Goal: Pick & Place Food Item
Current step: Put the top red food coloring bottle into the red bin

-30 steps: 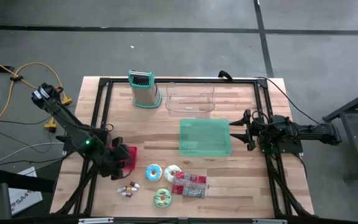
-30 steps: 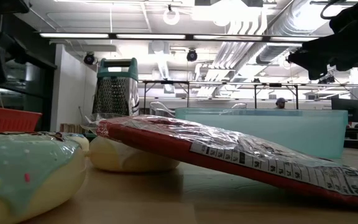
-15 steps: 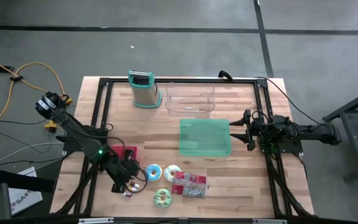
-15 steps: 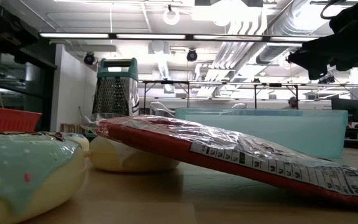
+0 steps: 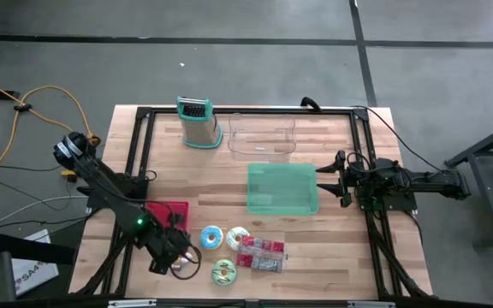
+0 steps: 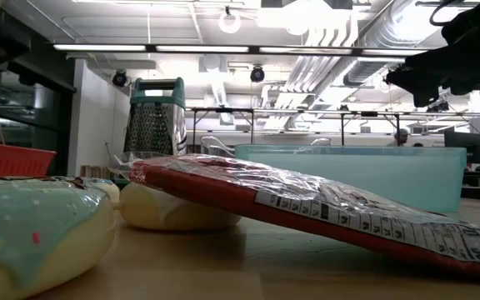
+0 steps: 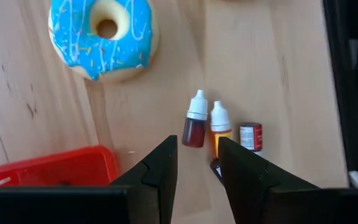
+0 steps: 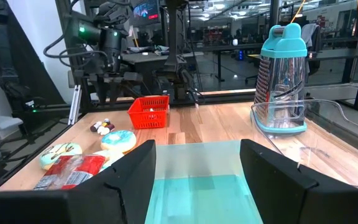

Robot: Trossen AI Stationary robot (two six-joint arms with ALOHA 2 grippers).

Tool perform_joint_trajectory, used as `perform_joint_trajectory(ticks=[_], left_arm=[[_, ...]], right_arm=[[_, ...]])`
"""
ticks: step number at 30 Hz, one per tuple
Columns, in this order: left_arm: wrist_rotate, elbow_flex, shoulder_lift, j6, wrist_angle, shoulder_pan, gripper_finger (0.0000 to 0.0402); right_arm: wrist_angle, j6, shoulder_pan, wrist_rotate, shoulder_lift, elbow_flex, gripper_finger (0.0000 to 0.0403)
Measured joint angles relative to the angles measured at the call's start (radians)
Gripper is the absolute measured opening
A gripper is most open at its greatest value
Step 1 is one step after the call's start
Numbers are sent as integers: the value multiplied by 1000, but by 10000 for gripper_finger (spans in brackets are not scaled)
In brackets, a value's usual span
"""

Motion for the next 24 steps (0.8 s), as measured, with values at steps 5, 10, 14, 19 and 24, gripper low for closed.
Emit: perform_joint_trajectory(ticks=[5,10,14,19,24], left_arm=[[8,0,52,-1,17,-11,112],[9,0,100,5,49,-19,112],[10,0,132,5,67,-19,112],[12,0,155,26,91,-19,112],[9,0,178,58,110,-19,112]], right_arm=[[0,0,0,0,0,0,223],[0,0,0,0,0,0,223],[0,0,0,0,0,0,223],[0,0,0,0,0,0,223],[0,0,0,0,0,0,223]])
